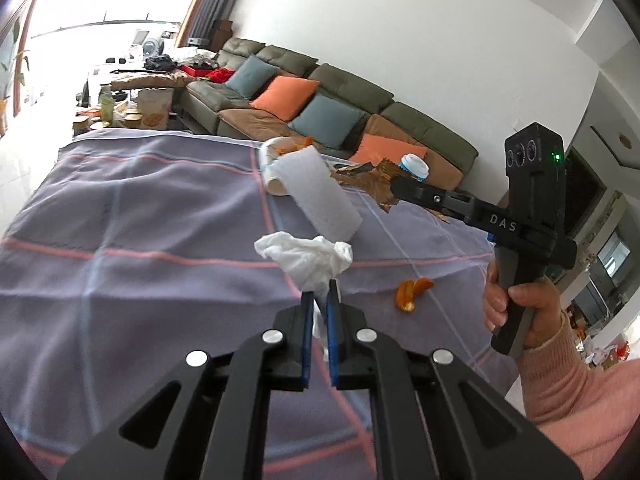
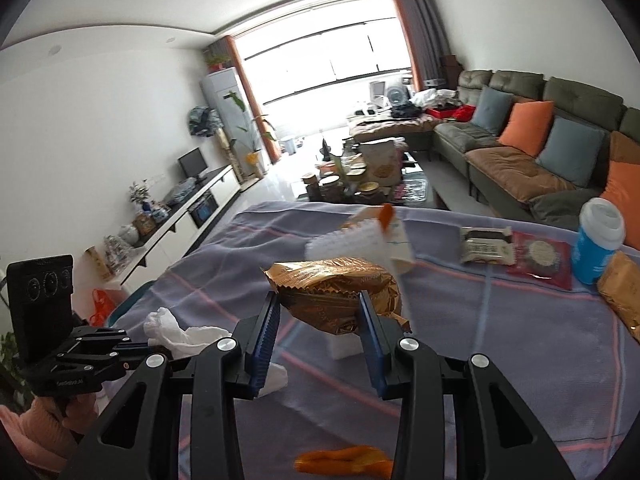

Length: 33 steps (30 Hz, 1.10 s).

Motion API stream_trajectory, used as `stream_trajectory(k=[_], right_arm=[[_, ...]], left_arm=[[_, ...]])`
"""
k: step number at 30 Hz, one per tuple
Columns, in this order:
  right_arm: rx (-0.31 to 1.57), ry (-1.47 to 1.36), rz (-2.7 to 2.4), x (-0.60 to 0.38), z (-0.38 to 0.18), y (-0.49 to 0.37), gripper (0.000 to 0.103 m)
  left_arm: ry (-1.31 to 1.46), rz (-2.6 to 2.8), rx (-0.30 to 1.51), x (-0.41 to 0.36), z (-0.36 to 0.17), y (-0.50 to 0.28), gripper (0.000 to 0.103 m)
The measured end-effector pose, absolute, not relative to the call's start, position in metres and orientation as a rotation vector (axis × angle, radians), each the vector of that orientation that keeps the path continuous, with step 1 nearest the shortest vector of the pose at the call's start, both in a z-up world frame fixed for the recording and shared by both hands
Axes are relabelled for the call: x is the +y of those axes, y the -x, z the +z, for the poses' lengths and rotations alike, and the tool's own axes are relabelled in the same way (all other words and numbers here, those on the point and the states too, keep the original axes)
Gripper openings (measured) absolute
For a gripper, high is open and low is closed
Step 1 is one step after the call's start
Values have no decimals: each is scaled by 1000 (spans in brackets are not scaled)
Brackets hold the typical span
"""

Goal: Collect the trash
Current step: 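Grasp the white tissue with the left gripper while the right gripper grasps the gold wrapper, then carry the tissue and gold wrapper with both grippers over the teal bin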

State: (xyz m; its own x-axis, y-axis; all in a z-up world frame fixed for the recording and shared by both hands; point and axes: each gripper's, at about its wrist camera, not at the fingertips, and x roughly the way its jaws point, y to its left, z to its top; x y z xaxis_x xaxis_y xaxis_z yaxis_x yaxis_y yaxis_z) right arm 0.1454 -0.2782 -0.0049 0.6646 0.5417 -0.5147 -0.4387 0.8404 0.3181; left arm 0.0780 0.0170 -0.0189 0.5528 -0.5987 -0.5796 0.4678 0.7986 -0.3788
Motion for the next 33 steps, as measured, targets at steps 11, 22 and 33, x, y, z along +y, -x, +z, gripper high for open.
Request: stream_trajectory(k=[11,22,33], right_arm=[[653,-141,680,-229,-4,-136,39],[660,-102,803,-177,-2,-126,39],[658,-53,931,-122,3,-120,39]], left_arm=[[226,-551,704,64,-12,-44,8],[229,-444,630,106,7,-20,8],[242,-286,579,158,23,2,8]])
